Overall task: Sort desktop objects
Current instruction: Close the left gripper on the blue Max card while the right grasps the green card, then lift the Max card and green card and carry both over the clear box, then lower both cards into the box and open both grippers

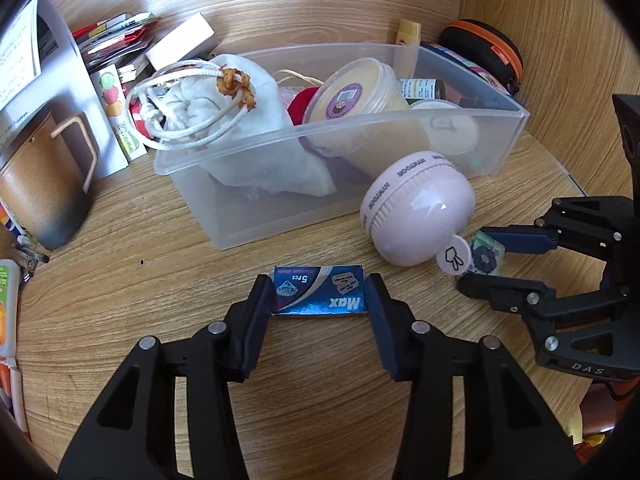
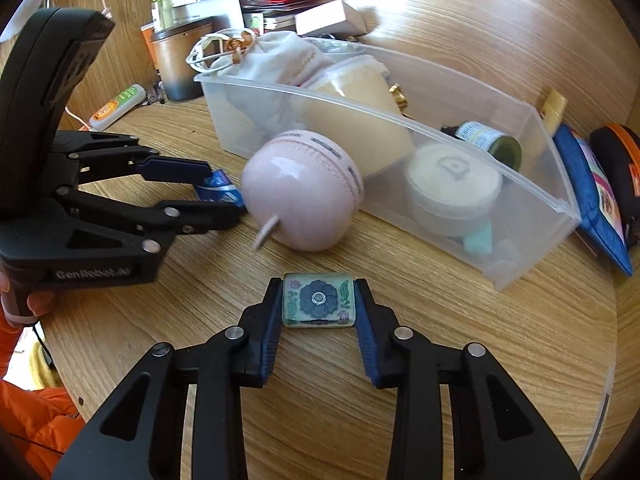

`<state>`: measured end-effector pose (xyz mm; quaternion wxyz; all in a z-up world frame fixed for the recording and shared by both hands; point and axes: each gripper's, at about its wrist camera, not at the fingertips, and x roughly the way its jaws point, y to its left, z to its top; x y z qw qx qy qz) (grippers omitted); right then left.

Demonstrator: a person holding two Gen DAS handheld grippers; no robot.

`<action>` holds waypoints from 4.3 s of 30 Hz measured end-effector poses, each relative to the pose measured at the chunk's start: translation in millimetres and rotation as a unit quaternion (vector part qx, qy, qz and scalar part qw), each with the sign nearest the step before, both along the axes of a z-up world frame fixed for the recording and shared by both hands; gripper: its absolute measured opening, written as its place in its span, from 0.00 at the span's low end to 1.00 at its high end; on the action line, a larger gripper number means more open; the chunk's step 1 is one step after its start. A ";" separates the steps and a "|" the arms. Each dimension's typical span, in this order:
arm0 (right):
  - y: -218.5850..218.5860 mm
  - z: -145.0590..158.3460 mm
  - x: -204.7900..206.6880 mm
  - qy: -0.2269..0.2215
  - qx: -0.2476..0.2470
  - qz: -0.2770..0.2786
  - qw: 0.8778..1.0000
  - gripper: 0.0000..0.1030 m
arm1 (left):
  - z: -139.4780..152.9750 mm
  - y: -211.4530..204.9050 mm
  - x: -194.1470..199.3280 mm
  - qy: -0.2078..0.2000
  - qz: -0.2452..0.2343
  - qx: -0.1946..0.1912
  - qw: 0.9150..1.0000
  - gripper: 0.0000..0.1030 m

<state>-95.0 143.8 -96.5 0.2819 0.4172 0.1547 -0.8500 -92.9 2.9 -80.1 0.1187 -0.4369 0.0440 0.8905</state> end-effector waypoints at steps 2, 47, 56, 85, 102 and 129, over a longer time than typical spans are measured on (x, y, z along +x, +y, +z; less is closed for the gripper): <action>3.4 0.9 0.7 -0.001 -0.003 -0.004 1.000 0.30 | 2.8 1.8 1.5 0.004 0.001 0.001 1.000 0.46; 45.3 89.7 -14.2 0.112 -0.034 -0.052 0.992 0.30 | 92.2 3.6 3.1 0.116 0.000 0.038 0.993 0.46; 39.8 91.5 -42.9 0.105 -0.048 -0.059 0.992 0.30 | 90.5 0.1 -22.9 0.110 0.005 0.041 0.993 0.46; 19.2 47.7 -104.1 0.044 -0.047 -0.044 0.997 0.31 | 58.1 -1.3 -77.4 0.073 -0.005 0.047 0.996 0.45; 12.9 50.0 -98.1 0.069 -0.034 -0.038 0.996 0.38 | 51.2 2.4 -81.7 0.074 -0.013 0.044 0.996 0.52; 11.2 75.4 -54.8 0.104 -0.034 -0.044 0.993 0.67 | 72.8 -16.0 -45.3 0.105 0.013 0.046 0.993 0.88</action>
